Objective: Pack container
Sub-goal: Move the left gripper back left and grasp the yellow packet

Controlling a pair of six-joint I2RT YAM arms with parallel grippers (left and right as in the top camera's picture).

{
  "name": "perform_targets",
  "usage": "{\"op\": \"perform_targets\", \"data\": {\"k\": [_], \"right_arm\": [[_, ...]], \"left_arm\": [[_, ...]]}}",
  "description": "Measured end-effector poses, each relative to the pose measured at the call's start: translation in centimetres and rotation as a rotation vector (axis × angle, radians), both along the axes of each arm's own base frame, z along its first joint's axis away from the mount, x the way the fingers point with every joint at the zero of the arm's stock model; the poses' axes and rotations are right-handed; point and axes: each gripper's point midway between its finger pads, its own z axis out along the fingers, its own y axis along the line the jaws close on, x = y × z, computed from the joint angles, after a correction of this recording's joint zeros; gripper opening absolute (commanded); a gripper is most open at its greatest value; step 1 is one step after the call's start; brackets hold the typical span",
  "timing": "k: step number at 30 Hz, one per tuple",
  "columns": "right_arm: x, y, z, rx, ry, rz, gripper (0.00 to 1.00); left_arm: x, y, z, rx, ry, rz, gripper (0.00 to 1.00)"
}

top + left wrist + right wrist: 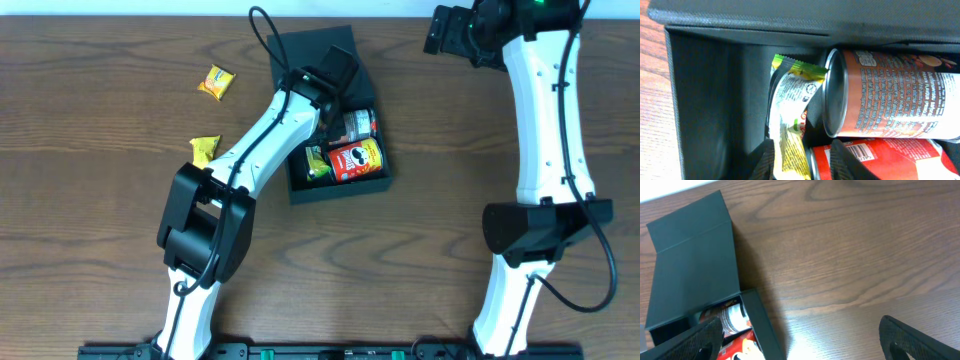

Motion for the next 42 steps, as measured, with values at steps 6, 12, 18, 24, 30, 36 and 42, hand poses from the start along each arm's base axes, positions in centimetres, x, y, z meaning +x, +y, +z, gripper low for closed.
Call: {"op": "perform_targets", "data": {"k": [6, 12, 18, 24, 30, 36, 42], "right_arm": [[0.0, 0.0, 0.0, 0.000, 0.000, 0.000, 0.99], [0.0, 0.0, 0.0, 0.000, 0.000, 0.000, 0.99], [-0.3, 0.0, -0.2, -0.002, 0.016, 0.001, 0.99], [-0.6, -0.1, -0.3, -0.003, 0.027, 0.001, 0.99], [-0.7, -0.3, -0.3, -0.016, 0.030, -0.006, 0.99], [-1.0, -0.8, -0.5, -0.042, 0.042, -0.017, 0.99], [-0.7, -0.9, -0.4, -0.047, 0.032, -0.018, 0.99]], "left_arm": [[0.1, 0.0, 0.0, -0.002, -0.003, 0.000, 0.40], [0.2, 0.3, 0.5, 0.002, -0.008, -0.023, 0.56], [-2.1, 6.1, 6.4, 0.143, -0.020, 0.010, 0.91], [-6.9, 13.2, 10.6, 0.275, 0.103, 0.054, 0.98], [-7.4, 16.0, 10.3, 0.315, 0.162, 0.063, 0.97], [-7.2, 20.5, 7.0, 0.302, 0.238, 0.101, 0.97], [-7.3, 23.8, 2.7, 0.173, 0.291, 0.146, 0.95]]}}
